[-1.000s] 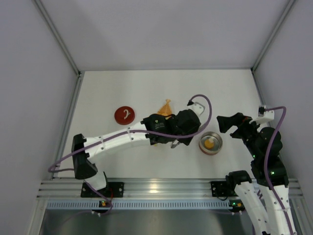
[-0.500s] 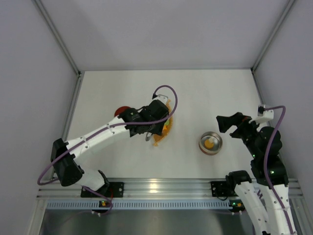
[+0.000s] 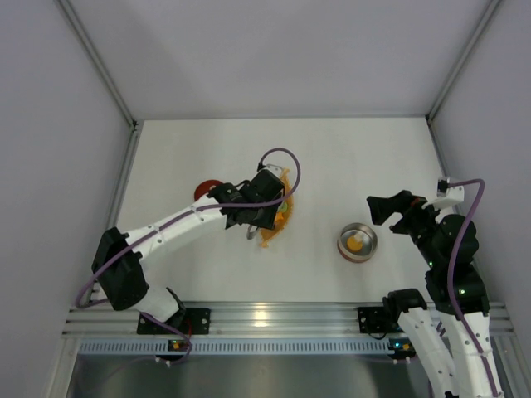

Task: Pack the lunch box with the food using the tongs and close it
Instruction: Pick up the fake food from the plate.

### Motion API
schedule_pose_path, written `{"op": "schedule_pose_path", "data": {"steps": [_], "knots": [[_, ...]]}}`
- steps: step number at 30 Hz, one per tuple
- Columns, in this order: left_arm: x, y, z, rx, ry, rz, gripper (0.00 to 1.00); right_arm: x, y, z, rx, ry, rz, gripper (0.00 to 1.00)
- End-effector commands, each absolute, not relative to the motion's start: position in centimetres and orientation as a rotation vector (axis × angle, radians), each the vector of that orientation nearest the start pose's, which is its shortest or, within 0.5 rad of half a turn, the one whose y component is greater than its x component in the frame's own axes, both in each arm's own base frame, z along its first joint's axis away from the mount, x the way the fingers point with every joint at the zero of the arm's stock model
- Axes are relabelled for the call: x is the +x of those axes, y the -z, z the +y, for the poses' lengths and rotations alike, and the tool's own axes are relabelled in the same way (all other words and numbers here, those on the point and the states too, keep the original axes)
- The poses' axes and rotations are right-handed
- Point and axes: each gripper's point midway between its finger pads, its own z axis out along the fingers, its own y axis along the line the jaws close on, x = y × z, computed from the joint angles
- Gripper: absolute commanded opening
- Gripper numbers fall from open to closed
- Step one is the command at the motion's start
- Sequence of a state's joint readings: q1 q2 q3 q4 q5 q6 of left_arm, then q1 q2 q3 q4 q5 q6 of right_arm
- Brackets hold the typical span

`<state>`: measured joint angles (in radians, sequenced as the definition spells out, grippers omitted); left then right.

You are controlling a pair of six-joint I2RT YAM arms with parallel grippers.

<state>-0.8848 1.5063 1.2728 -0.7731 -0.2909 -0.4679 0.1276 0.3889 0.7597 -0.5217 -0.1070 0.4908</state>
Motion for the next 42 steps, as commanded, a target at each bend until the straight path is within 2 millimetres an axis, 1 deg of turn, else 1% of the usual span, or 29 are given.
{"op": "schedule_pose_path", "data": {"steps": [1, 17, 27, 29, 31, 33, 39, 40, 42], "knots": [[25.7, -15.1, -27.1, 0.425, 0.245, 2.454, 0.51, 21.5, -29.4, 6.3, 0.239, -0.538, 1.707, 0.99], [25.3, -13.1, -26.9, 0.448, 0.217, 2.497, 0.51, 21.5, -29.2, 6.2, 0.24, -0.529, 1.712, 1.0], [25.3, -12.6, -27.0, 0.459, 0.208, 2.508, 0.5, 21.5, -29.1, 6.1, 0.242, -0.524, 1.715, 1.0], [25.3, -12.6, -26.9, 0.457, 0.205, 2.51, 0.44, 21.5, -29.1, 6.1, 0.244, -0.523, 1.714, 0.99], [25.3, -12.8, -26.8, 0.454, 0.203, 2.508, 0.4, 21.5, -29.1, 6.1, 0.241, -0.525, 1.715, 0.99], [25.3, -13.2, -26.8, 0.449, 0.208, 2.498, 0.39, 21.5, -29.2, 6.2, 0.239, -0.527, 1.711, 0.99], [25.7, -15.8, -26.5, 0.434, 0.217, 2.452, 0.37, 21.5, -29.3, 6.2, 0.242, -0.529, 1.71, 0.99], [25.8, -16.4, -26.5, 0.43, 0.223, 2.438, 0.37, 21.5, -29.2, 6.2, 0.242, -0.532, 1.712, 1.0], [25.9, -17.0, -26.4, 0.427, 0.218, 2.423, 0.37, 21.5, -29.2, 6.2, 0.242, -0.534, 1.711, 1.0]]}}
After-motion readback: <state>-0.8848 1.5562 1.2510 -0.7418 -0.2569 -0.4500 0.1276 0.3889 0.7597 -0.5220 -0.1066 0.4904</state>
